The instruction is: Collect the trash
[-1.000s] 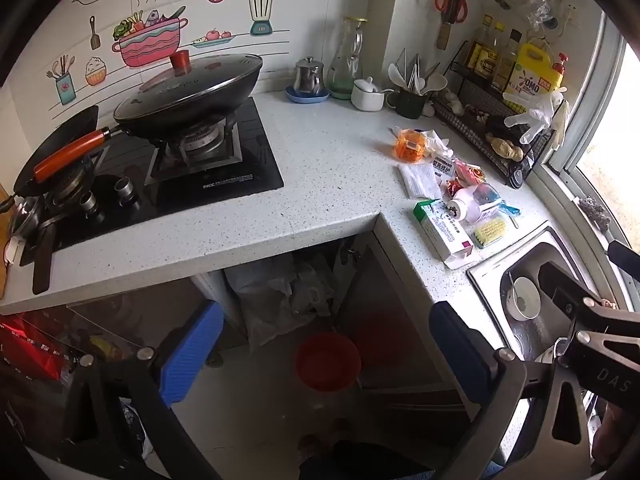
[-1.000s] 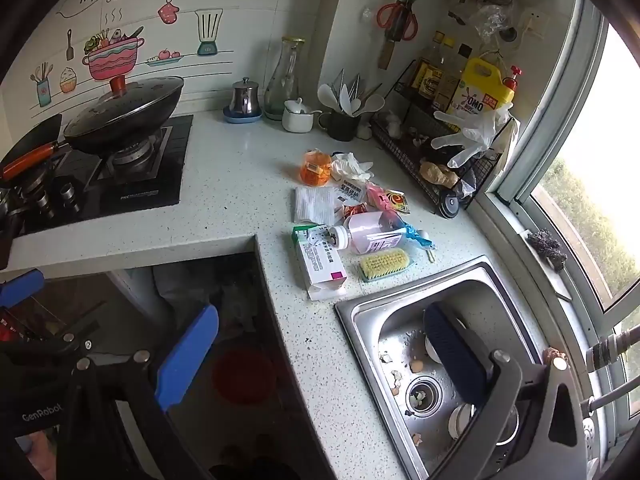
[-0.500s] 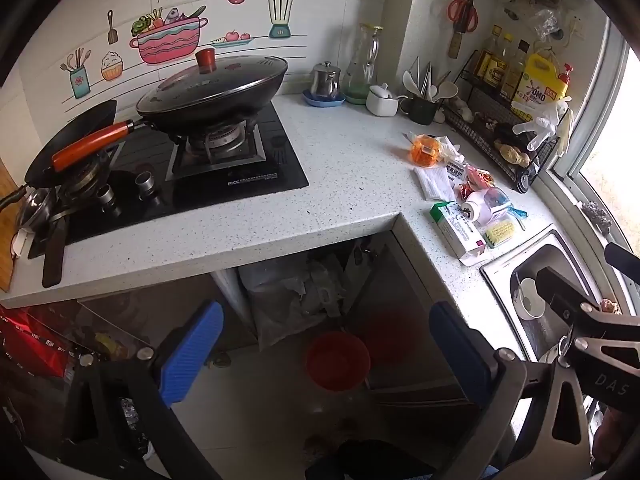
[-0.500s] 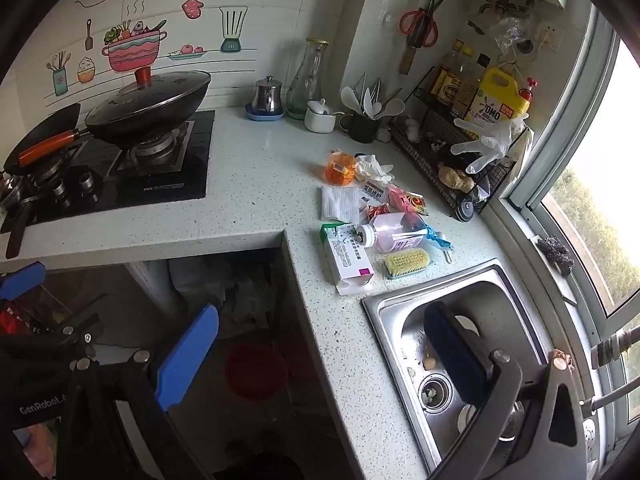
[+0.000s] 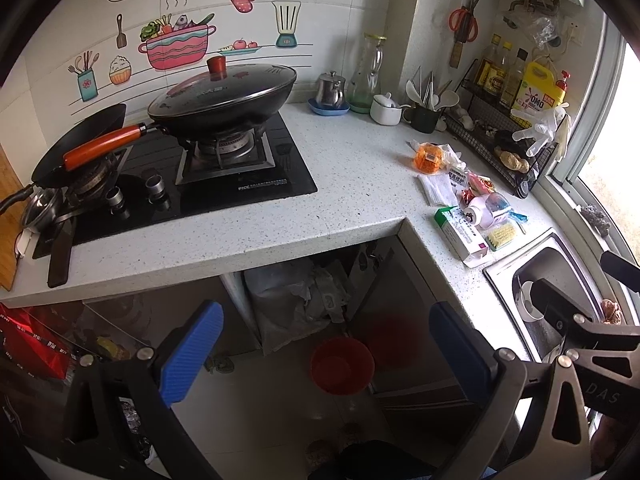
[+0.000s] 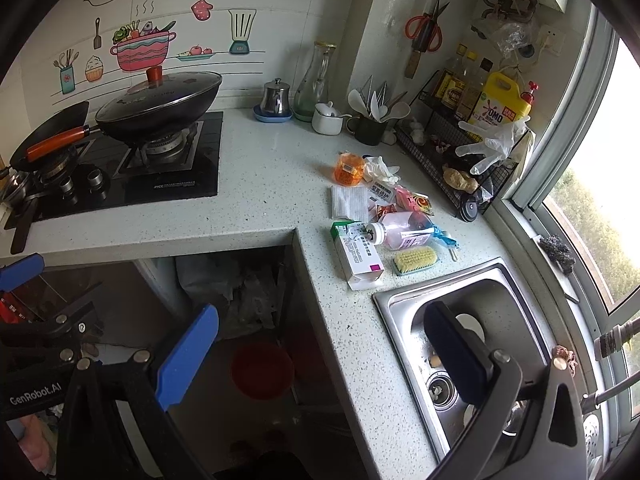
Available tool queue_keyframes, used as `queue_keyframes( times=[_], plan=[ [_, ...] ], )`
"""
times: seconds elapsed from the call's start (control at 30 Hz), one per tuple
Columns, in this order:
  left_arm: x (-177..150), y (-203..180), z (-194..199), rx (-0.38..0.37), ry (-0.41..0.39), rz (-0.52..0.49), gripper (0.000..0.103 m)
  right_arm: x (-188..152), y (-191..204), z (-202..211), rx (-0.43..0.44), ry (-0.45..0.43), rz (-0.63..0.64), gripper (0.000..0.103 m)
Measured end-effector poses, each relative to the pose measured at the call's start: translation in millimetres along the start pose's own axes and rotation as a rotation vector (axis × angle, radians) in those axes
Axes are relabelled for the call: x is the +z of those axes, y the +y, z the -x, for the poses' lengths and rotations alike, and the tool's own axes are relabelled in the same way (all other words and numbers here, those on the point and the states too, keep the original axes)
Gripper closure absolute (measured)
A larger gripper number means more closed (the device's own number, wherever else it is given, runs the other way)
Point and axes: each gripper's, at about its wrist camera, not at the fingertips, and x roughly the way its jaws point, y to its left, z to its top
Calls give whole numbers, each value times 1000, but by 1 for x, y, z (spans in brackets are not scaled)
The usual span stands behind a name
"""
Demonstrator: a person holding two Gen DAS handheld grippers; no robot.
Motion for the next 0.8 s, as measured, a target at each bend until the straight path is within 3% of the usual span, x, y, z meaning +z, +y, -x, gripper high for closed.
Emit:
queue_keyframes(
  times=[0.8],
  plan=[
    [-9,8,9,12,1,-20,1,-13,4,5,14,11,-21,0]
  ],
)
